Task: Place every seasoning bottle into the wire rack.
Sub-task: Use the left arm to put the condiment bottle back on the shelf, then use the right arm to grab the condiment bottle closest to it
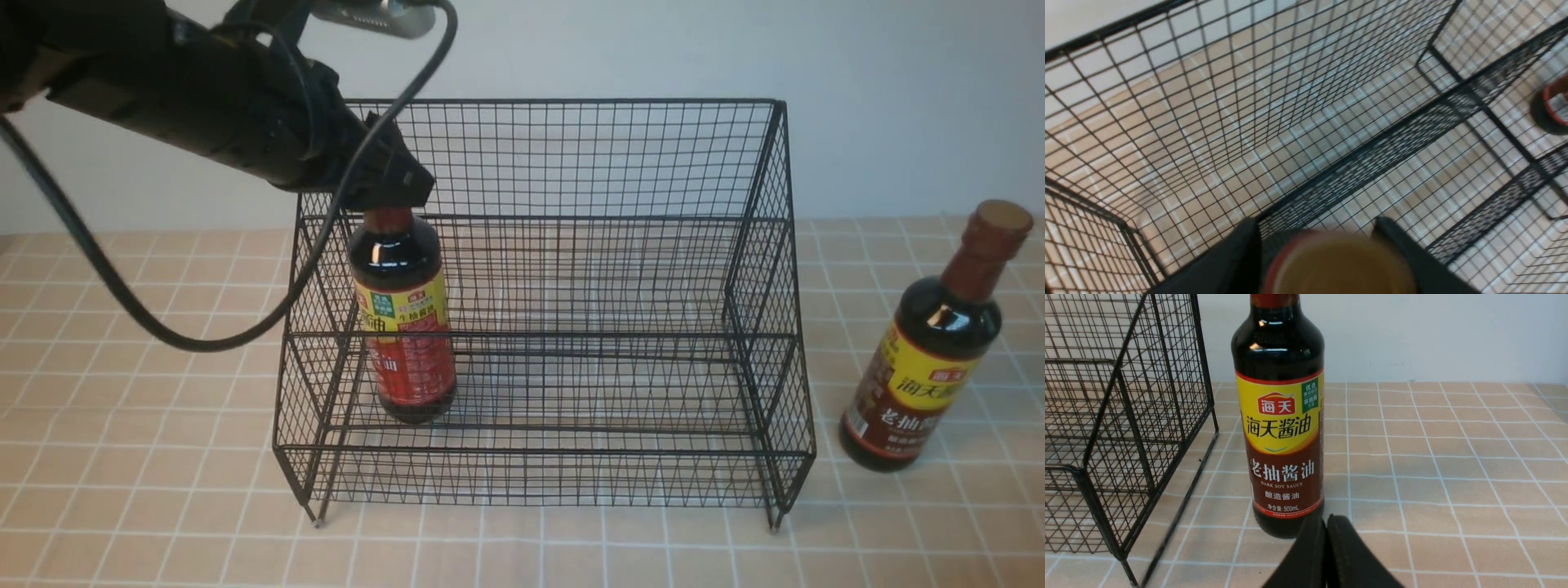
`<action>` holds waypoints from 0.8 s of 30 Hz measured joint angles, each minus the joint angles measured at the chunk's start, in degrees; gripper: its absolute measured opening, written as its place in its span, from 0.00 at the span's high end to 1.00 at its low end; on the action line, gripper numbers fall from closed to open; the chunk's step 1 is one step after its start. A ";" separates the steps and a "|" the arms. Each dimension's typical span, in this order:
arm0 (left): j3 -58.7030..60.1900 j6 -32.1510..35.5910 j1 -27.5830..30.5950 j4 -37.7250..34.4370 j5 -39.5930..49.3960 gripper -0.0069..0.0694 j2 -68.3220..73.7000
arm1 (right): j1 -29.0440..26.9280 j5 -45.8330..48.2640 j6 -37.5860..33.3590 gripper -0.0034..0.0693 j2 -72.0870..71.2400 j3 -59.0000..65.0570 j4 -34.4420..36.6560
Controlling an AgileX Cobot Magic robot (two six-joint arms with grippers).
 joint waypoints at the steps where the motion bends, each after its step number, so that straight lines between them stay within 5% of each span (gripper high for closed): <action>1: 0.00 -0.04 0.00 0.00 0.00 0.44 -1.33 | 0.00 0.00 0.00 0.97 0.00 0.00 0.00; 9: -0.34 -2.93 0.00 1.17 0.43 0.46 -12.08 | 0.00 0.00 0.00 0.97 0.00 0.00 0.00; 12: -0.45 -5.90 0.00 3.25 1.00 0.54 -16.07 | 0.00 0.00 0.00 0.97 0.00 0.00 0.00; 18: -0.45 -18.75 0.00 15.70 5.70 0.89 -28.86 | 0.00 0.00 0.00 0.97 0.00 0.00 0.00; 24: 9.66 -25.94 0.00 19.61 4.71 0.92 -42.89 | 0.00 0.00 0.00 0.97 0.00 0.00 0.00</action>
